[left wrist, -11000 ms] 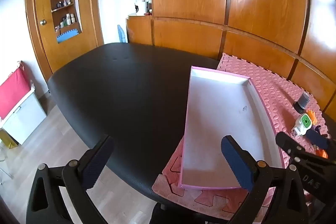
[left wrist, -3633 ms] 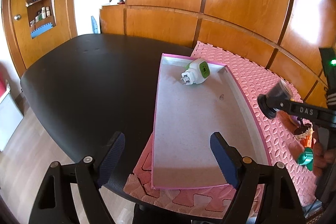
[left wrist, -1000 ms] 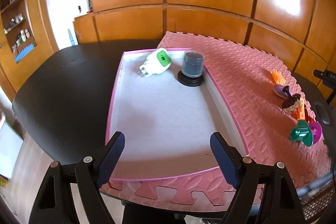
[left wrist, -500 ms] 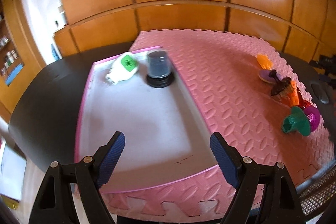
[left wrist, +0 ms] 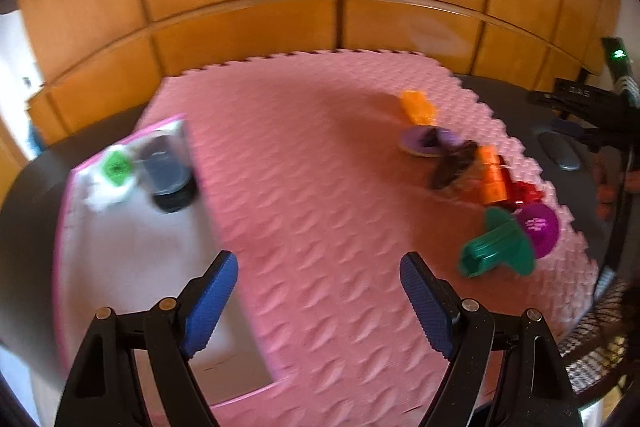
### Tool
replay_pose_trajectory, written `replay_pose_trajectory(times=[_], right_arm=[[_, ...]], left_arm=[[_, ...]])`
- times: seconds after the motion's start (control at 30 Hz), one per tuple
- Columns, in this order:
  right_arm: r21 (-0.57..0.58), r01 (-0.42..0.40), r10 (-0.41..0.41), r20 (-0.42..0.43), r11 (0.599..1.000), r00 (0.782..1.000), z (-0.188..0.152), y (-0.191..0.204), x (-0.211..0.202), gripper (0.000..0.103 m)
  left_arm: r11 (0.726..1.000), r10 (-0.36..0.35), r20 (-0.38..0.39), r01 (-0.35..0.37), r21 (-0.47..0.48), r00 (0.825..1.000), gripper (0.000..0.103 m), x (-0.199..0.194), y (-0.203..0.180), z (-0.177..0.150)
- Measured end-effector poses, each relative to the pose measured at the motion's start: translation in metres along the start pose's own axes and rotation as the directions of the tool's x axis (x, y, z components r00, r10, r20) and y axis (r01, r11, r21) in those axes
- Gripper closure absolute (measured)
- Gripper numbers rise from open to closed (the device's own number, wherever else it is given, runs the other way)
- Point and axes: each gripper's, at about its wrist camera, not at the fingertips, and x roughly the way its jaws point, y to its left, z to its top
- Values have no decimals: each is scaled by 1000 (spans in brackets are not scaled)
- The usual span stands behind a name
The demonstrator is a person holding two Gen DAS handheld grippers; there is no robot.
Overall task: Organize rigid objects
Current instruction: 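Reach the left gripper to the brown comb-brush and grasp it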
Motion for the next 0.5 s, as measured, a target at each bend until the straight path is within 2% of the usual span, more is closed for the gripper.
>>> replay_pose_trajectory(times=[0.2, 0.27, 0.37, 0.43, 0.5], right_arm=[[9, -16, 16, -13, 1000, 1000, 0, 0, 1, 37], [10, -17, 17, -20, 1000, 1000, 0, 0, 2, 37], [9, -22, 22, -22, 1000, 1000, 0, 1, 2, 37], [11, -24, 25, -23, 1000, 999, 0, 0, 3, 37], [14, -27, 28, -28, 1000, 999, 0, 0, 4, 37]], left_arm=[[996, -87, -33, 88, 17, 996, 22, 23, -31, 22], [990, -139, -46, 139, 0, 989, 22, 31, -42, 33], [985, -175, -50, 174, -20, 983, 21, 44, -55, 46], [978, -207, -65, 205, -40, 976, 21, 53, -62, 52], [960, -267, -69, 259, -104, 961, 14, 63, -65, 58]])
